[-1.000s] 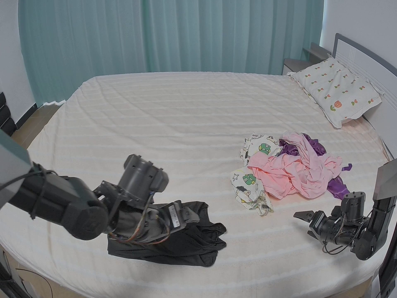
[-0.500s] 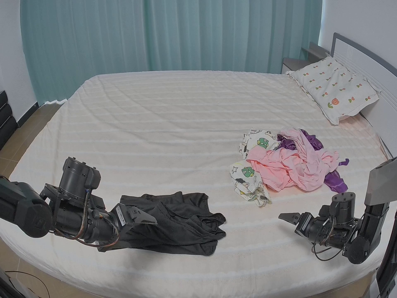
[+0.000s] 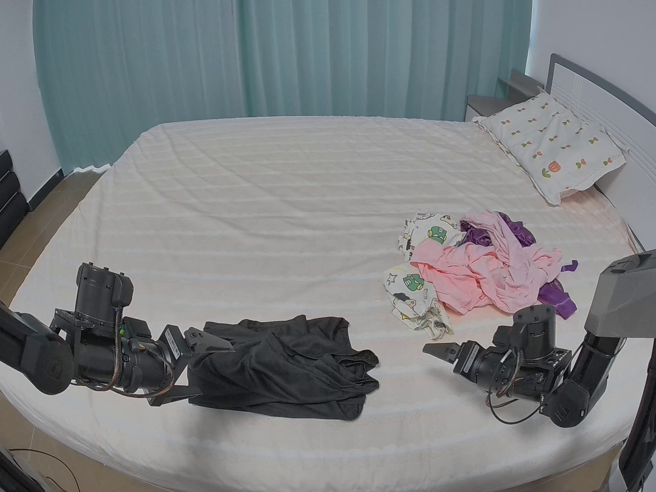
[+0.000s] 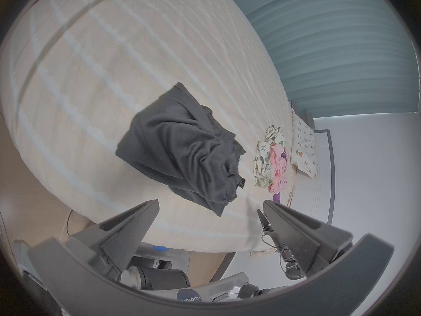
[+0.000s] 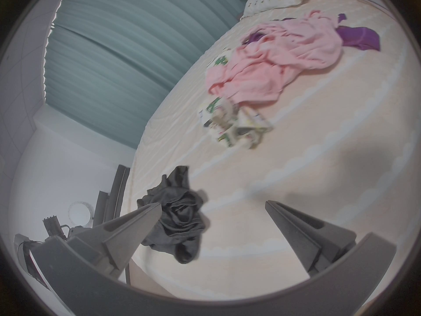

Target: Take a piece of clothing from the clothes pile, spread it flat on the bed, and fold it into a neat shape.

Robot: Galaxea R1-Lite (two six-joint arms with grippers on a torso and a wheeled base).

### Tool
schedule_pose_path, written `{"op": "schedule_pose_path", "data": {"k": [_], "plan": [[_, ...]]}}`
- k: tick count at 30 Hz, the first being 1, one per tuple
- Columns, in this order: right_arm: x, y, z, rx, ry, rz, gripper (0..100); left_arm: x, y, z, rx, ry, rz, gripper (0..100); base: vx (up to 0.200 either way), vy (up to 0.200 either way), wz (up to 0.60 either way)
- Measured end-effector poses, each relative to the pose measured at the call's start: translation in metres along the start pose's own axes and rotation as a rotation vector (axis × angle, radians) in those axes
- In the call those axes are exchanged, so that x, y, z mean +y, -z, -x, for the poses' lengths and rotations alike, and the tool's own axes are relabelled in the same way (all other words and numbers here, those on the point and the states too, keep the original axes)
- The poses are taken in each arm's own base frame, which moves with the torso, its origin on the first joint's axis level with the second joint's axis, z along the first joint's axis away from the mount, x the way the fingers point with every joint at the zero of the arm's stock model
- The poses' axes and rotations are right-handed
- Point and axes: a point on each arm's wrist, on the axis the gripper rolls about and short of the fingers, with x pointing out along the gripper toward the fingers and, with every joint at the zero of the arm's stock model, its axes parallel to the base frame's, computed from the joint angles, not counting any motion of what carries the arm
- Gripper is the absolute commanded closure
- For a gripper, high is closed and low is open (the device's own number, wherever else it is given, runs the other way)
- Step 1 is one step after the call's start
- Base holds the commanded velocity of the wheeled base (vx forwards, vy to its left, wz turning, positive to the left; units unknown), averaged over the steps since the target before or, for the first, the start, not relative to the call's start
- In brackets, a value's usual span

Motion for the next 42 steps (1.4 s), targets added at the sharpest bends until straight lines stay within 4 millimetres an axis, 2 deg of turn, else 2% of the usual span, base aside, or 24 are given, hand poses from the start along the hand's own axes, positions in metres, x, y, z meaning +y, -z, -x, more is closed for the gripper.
{"op": "schedule_pose_path", "data": {"k": [12,18,28,34,42], "plan": [[0.053,-0.002,-0.032,0.058,-0.064,0.057,0,0.012,-0.003,-0.009,-0.013,-0.01,0.017,0,0.0,0.2,0.0],[0.071,0.005,-0.038,0.08,-0.102,0.08,0,0.017,-0.001,-0.011,-0.031,0.017,0.008,0,0.0,0.1,0.0],[0.071,0.014,-0.047,0.104,-0.101,0.091,0,0.032,0.01,-0.009,-0.062,0.058,-0.011,0,0.0,0.0,0.0],[0.063,0.019,-0.064,0.12,-0.078,0.09,0,0.046,0.02,-0.01,-0.049,0.037,-0.001,0,0.0,0.0,0.0],[0.06,0.023,-0.086,0.13,-0.064,0.09,0,0.055,0.025,-0.011,-0.025,0.005,0.017,0,0.0,0.0,0.0]]}}
